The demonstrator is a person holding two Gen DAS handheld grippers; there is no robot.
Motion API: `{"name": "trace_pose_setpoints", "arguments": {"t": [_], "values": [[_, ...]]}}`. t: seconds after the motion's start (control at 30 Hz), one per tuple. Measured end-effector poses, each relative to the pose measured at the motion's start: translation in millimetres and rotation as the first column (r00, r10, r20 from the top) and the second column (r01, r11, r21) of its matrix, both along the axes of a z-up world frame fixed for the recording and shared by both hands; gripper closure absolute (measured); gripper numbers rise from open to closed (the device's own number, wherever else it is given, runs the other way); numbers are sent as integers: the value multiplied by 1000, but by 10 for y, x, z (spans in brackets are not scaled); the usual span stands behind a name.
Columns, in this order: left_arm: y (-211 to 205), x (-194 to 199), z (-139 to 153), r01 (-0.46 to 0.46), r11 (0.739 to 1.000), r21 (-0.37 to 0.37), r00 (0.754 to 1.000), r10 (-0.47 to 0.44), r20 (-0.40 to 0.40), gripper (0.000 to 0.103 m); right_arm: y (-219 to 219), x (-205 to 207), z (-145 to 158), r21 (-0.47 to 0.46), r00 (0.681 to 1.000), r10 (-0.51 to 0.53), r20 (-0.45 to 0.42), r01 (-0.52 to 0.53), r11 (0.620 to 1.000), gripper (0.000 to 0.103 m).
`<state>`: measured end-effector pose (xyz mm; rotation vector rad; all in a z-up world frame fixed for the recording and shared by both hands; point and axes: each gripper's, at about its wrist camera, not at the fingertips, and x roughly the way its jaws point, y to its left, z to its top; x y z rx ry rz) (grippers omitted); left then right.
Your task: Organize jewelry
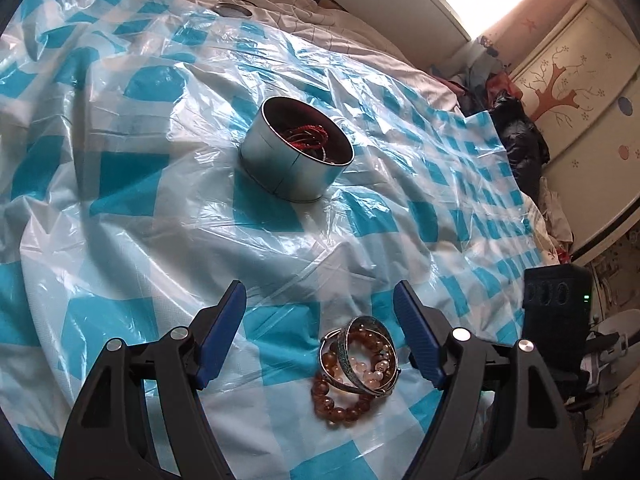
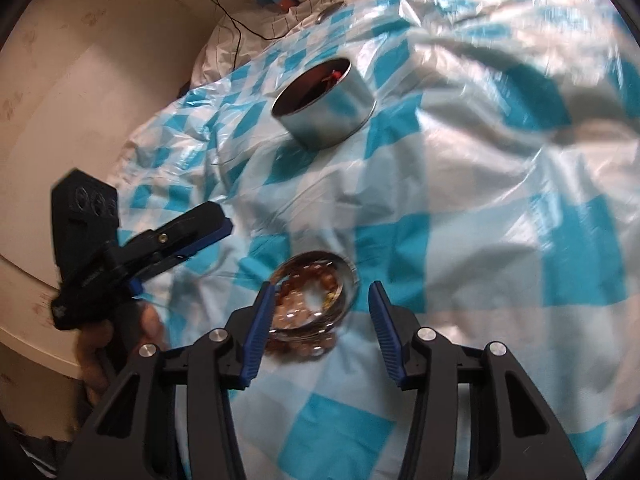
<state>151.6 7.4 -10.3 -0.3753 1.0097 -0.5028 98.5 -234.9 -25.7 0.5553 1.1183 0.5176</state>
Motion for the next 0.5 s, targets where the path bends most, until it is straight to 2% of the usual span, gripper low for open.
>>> {"name": "trace_pose_setpoints", "arguments": {"t": [0.07, 0.23, 0.4, 0.5], "values": [[-3, 2, -6, -5, 1000, -2, 1000, 5, -5, 31, -48, 27, -112, 100, 998, -10, -60, 16, 995, 54], [0, 5, 2, -1, 1000, 3, 1000, 1, -11, 31, -71, 67, -183, 170, 995, -23, -97, 40, 985, 54], [9, 5, -12, 5, 1000, 5, 1000, -5, -25, 31, -159, 95, -212, 312, 993, -33, -109, 66, 948, 54], [-31, 7, -41, 19, 1000, 16, 999, -19, -35, 31, -135, 104, -170, 312, 995, -16, -95, 45, 949, 54]]}}
